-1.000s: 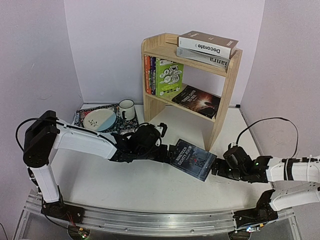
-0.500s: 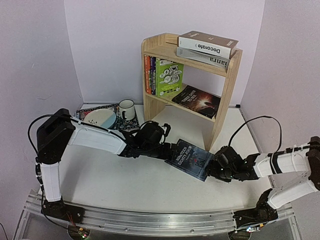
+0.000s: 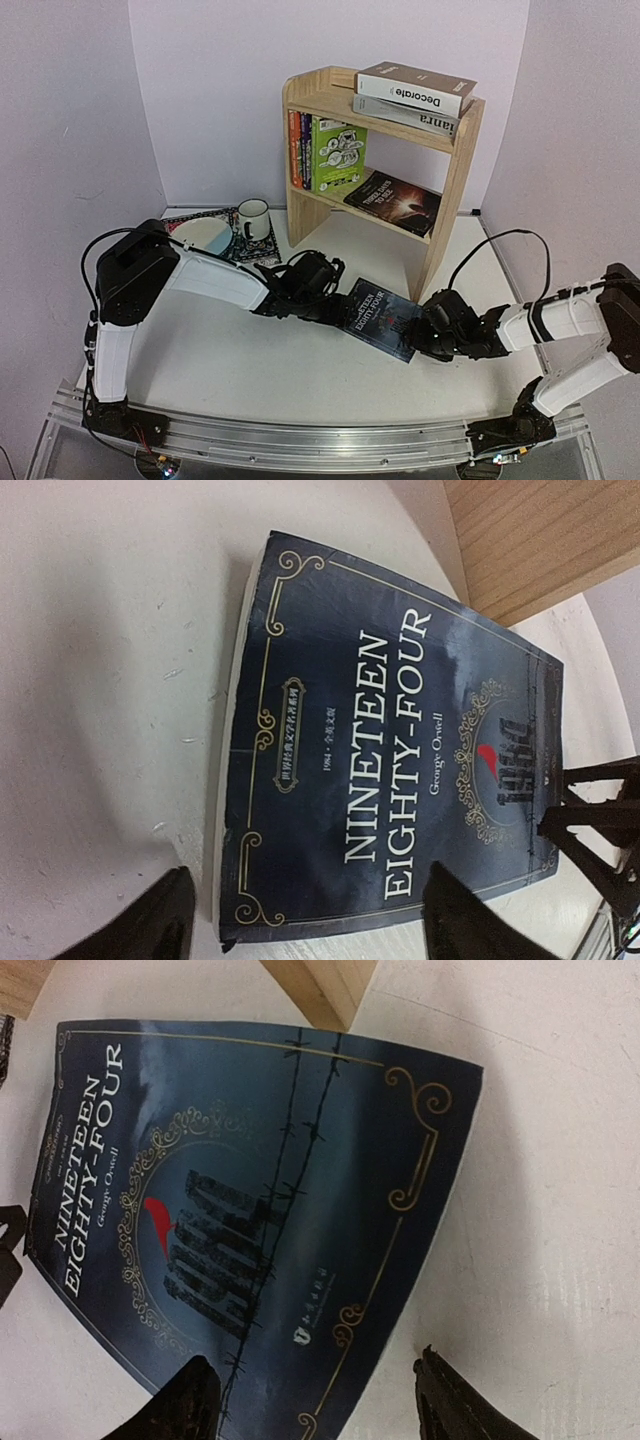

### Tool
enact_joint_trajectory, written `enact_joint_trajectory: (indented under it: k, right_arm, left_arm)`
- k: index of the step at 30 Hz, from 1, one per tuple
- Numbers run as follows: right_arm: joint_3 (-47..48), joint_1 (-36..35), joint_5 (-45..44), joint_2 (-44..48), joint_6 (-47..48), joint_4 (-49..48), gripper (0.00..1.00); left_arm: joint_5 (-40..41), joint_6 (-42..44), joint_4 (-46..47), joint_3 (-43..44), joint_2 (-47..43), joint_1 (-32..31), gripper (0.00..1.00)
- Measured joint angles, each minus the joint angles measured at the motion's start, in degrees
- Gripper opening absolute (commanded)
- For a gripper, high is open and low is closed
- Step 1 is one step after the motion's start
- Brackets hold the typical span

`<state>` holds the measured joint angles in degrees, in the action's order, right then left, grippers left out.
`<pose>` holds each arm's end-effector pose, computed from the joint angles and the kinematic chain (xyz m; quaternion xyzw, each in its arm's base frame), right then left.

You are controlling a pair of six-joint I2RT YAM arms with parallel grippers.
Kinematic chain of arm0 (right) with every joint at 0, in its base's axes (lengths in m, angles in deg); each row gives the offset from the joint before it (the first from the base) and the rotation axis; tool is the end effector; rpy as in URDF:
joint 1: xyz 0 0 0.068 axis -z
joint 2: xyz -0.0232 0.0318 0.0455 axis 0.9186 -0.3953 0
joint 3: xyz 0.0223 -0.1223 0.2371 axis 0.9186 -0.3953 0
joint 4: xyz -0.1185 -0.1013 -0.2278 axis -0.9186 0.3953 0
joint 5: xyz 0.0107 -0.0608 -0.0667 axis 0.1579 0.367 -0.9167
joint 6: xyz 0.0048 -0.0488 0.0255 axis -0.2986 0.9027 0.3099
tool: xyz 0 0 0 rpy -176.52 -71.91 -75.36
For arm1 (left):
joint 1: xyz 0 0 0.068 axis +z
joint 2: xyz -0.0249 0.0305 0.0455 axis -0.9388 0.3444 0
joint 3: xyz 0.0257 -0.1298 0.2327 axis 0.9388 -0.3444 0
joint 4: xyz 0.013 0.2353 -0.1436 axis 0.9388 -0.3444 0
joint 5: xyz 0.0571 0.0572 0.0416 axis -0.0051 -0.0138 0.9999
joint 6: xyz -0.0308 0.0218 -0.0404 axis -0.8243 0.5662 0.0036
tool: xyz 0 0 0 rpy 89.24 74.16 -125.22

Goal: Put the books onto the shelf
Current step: Move the book to the center of the board.

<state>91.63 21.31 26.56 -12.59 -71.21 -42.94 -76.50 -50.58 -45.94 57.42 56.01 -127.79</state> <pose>0.1876 0.1787 0.1242 0.1393 0.8699 0.3001 0.3657 0.2434 -0.3895 0.1222 0.1941 0.8987 -0.2873 0.2687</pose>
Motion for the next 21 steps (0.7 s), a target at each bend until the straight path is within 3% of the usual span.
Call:
enact_joint_trajectory:
  k: [3,6,11,21]
  right_arm:
    - [0.2,0.0,1.0,-0.7,0.2,-1.3,0.60]
    - [0.5,0.0,2.1,-1.1,0.5,-1.3,0.56]
    - [0.5,0.4,3.1,-1.1,0.6,-1.2,0.49]
    - [1.8,-2.9,4.3,-2.9,0.8,-1.7,0.50]
  left_arm:
    - [-1.1,0.8,-0.3,0.2,0.2,0.1,0.57]
    - [-1.9,1.0,-0.9,0.5,0.3,0.3,0.53]
    - [-2.6,0.9,-1.3,0.5,0.4,1.0,0.52]
    - [-2.9,-0.9,-0.9,-6.9,-4.9,1.2,0.52]
